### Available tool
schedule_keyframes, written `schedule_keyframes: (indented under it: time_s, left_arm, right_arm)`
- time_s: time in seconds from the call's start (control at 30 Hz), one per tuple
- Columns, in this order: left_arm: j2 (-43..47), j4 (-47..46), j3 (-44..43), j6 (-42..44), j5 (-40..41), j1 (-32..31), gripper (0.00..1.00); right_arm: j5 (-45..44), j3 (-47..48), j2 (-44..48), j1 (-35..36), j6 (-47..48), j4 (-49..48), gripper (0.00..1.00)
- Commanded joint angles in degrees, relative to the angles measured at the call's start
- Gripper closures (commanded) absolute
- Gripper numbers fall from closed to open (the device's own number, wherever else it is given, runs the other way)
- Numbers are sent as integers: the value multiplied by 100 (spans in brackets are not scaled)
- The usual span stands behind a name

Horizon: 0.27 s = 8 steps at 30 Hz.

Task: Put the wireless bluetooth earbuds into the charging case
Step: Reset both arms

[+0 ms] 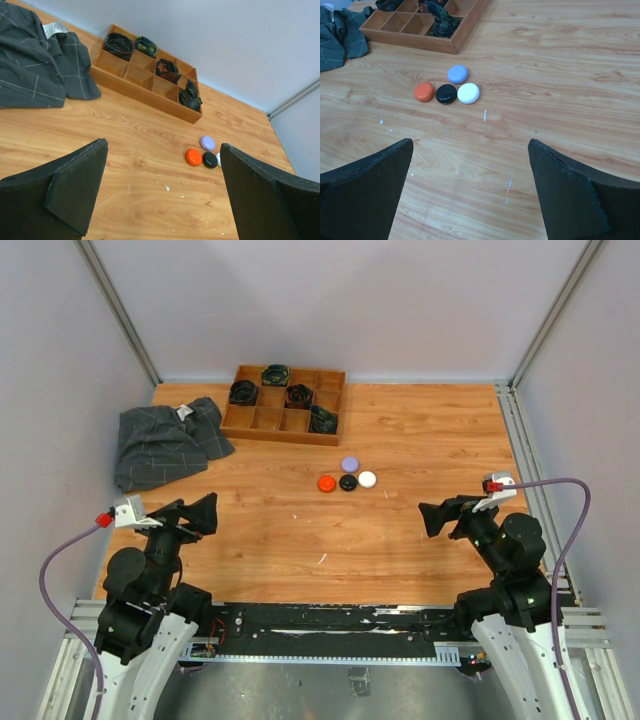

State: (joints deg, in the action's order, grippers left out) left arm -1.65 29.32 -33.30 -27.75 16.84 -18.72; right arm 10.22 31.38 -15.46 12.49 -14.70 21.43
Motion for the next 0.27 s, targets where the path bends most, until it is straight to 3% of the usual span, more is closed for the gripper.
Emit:
schedule_keyframes:
  time_s: [0.0,0.23]
  left_arm:
    - [17,-90,42,-62,75,43,1]
    - [4,-88,49,-64,22,40,1]
  right_arm:
    - [-125,-60,64,-70,179,-286,1]
    - [-32,-52,-47,-71,193,-298,1]
